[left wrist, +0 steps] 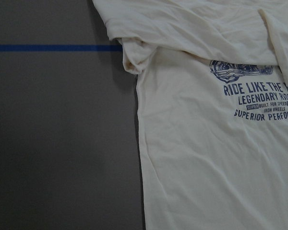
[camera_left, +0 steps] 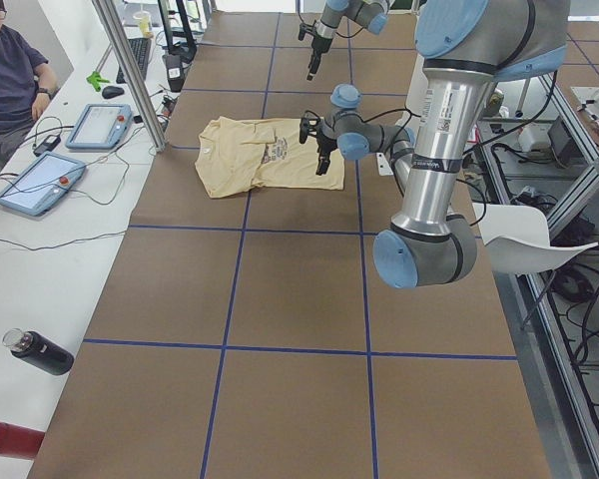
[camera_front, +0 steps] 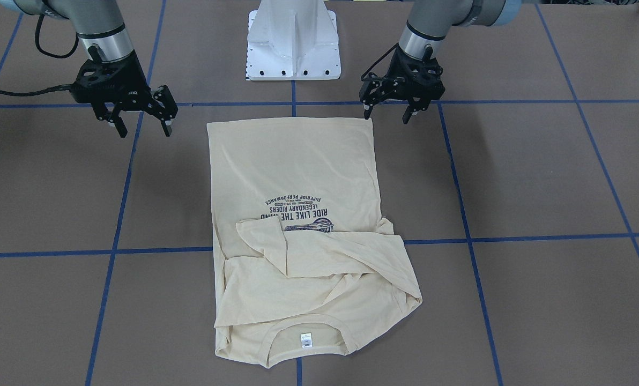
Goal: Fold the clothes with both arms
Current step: 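Lower both grippers to the shirt hem nearest the robot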
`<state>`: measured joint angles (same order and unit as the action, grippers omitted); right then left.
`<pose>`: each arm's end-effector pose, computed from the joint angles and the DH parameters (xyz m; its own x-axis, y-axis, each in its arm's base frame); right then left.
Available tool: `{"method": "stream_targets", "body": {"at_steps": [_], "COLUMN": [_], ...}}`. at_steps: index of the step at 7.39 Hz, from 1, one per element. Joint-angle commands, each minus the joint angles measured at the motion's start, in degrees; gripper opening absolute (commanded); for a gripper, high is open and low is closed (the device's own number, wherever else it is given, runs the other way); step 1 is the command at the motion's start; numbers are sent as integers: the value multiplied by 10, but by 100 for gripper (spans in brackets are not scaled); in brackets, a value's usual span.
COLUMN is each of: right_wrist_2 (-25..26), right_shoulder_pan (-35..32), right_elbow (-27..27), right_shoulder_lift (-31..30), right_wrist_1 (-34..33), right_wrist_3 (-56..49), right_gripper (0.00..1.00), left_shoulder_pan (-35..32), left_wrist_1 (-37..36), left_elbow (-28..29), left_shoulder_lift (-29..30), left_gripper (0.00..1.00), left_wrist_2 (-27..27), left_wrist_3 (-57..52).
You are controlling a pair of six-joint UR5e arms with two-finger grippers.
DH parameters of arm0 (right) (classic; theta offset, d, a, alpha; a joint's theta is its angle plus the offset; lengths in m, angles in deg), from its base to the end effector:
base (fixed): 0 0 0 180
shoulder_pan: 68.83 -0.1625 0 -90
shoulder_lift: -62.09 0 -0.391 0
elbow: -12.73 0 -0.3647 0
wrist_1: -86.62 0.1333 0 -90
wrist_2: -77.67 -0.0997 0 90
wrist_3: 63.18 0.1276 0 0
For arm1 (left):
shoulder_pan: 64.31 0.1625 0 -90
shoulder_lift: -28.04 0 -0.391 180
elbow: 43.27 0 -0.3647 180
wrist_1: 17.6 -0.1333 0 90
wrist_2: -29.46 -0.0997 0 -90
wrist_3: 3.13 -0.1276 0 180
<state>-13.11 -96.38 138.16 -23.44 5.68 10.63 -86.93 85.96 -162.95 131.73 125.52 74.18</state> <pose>-0.3576 -0.3349 0.3269 0.6855 0.0431 0.7268 -0.2731 0.9406 0.2017 0.4324 -0.3100 0.2776 0.5575 0.0044 -0.8302 0.1828 0.9748 0.1279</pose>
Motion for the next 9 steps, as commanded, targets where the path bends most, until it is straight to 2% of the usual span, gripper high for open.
{"method": "stream_targets", "body": {"at_steps": [1, 3, 4, 5, 8, 9], "right_wrist_2": [70, 82, 84, 84, 91, 91], "right_shoulder_pan": [77, 91, 92, 93, 97, 98], "right_elbow": [2, 1, 1, 1, 0, 0], "right_shoulder_lift": [4, 2, 3, 3, 2, 2], "right_wrist_1": [6, 7, 7, 7, 6, 6], "right_wrist_3": [53, 61, 61, 61, 61, 61], "right_gripper": [100, 100, 100, 100, 100, 100], "left_shoulder_pan": [56, 82, 82, 82, 88, 89], "left_wrist_1": [1, 0, 1, 1, 1, 1], "left_elbow": [12, 42, 55, 56, 66, 66], "left_shoulder_lift": [-2, 3, 5, 6, 7, 6], "left_gripper": [94, 78, 66, 58, 46, 46], "left_wrist_2": [-41, -50, -49, -50, -50, -50], "left_wrist_3": [63, 89, 87, 85, 80, 73]}}
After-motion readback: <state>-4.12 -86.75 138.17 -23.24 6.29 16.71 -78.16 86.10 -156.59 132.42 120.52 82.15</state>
